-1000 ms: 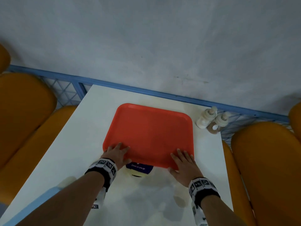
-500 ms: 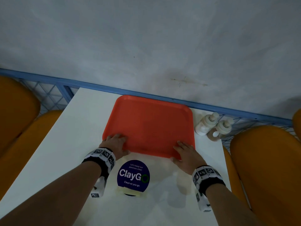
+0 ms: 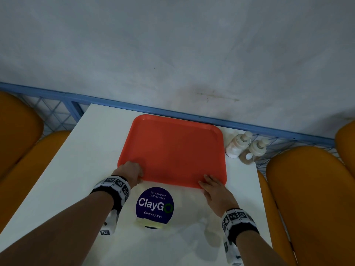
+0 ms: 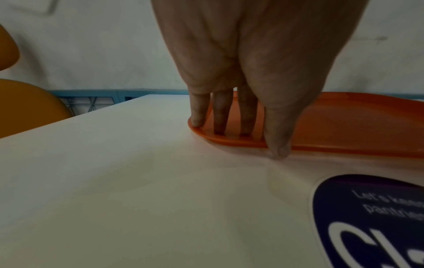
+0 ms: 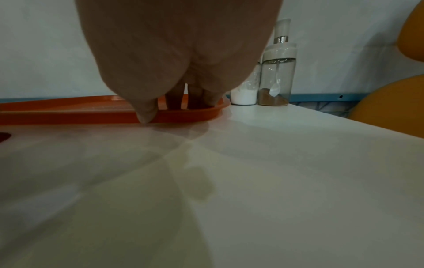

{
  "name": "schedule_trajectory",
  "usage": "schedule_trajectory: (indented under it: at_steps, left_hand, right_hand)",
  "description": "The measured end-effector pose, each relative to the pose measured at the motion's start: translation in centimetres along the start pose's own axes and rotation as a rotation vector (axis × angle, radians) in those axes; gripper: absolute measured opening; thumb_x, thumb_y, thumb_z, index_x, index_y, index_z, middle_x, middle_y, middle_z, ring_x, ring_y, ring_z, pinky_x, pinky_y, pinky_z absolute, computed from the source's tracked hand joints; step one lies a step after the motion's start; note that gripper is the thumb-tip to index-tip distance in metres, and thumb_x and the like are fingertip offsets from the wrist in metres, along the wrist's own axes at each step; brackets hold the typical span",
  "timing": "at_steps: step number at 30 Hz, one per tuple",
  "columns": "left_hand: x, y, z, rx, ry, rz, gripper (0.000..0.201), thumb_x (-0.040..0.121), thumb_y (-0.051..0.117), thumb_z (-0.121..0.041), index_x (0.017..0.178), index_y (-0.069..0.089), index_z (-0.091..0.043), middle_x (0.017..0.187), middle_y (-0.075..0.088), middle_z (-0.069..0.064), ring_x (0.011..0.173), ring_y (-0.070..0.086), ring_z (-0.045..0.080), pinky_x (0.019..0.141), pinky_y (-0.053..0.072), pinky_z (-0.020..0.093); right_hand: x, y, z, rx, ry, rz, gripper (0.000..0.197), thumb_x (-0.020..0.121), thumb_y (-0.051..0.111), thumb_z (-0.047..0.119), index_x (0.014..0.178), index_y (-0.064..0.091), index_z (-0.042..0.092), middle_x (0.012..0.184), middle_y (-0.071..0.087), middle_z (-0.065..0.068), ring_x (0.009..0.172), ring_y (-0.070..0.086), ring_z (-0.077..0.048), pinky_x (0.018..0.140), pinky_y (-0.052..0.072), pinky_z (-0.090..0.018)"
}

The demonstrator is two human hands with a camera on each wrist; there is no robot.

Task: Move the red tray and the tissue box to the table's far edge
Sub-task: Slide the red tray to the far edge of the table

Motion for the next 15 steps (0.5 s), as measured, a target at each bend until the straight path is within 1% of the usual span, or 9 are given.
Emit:
schedule_trajectory:
  at_steps: [5,8,13,15]
  left_hand:
    - [0.5,-1.6,-0.4,-0.003,0.011,-0.011,0.019,0.086,0.070,-0.026,0.104,0.074,-0.024,0.110,0.074,0.001,0.099,0.069,0.023,0.093,0.056,0.039]
    - [0.5,-1.5,-0.2,0.008,0.026,-0.027,0.019,0.087,0.069,-0.026,0.104,0.074,-0.023,0.109,0.074,0.001,0.099,0.070,0.023,0.093,0.056,0.039]
    - [-0.1,-0.6,0.0,0.025,0.046,0.009,0.016,0.087,0.068,-0.028,0.099,0.077,-0.022,0.104,0.076,0.000,0.097,0.070,0.020,0.094,0.055,0.036]
    - [-0.3,-0.6,-0.1,0.031,0.047,0.022,0.017,0.087,0.068,-0.027,0.100,0.077,-0.021,0.105,0.075,-0.001,0.098,0.070,0.019,0.095,0.055,0.035]
  right_hand:
    - [1.1,-0.7,0.1,-0.008,-0.011,-0.030,0.038,0.101,0.040,0.027,0.138,0.044,0.031,0.156,0.029,0.009,0.145,0.015,-0.013,0.115,0.027,-0.037]
    - [1.2,-0.3,0.1,-0.025,-0.011,-0.043,0.039,0.100,0.040,0.026,0.138,0.044,0.031,0.156,0.030,0.008,0.145,0.016,-0.013,0.115,0.029,-0.038]
    - [0.1,1.2,0.1,-0.011,0.020,-0.037,0.039,0.100,0.039,0.029,0.139,0.043,0.032,0.156,0.028,0.010,0.145,0.015,-0.012,0.116,0.027,-0.038]
    - [-0.3,1.4,0.2,-0.020,0.017,-0.032,0.039,0.100,0.039,0.029,0.139,0.043,0.032,0.156,0.029,0.010,0.145,0.015,-0.012,0.117,0.027,-0.038]
Point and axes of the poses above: each hand's wrist, its own x-axis towards the middle knuckle, its own y-axis out of the palm, z = x × y, the point moved 2 cm from there along x, towards the middle knuckle
